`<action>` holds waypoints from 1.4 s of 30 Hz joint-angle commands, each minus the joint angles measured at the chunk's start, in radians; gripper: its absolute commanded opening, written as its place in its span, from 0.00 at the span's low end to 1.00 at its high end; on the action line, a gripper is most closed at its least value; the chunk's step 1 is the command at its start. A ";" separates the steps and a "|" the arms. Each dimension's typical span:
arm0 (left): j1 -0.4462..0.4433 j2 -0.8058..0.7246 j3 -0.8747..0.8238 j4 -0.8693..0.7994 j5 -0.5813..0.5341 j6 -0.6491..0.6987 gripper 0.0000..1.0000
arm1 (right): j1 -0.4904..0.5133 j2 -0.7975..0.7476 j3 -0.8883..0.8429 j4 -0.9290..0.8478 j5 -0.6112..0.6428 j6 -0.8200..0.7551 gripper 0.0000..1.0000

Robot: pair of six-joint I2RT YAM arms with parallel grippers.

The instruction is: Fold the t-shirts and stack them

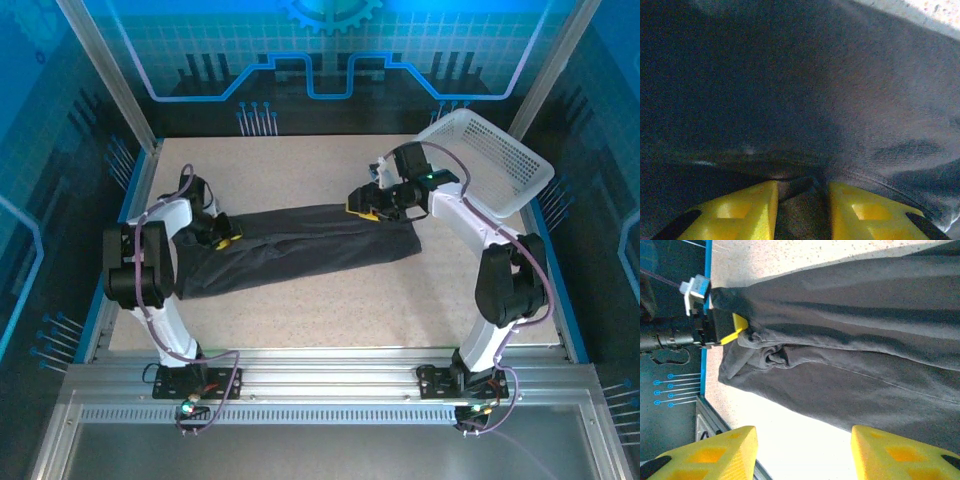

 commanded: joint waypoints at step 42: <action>-0.278 -0.437 -0.172 -0.191 -0.083 -0.380 0.53 | 0.013 -0.009 -0.144 0.016 0.029 0.014 0.49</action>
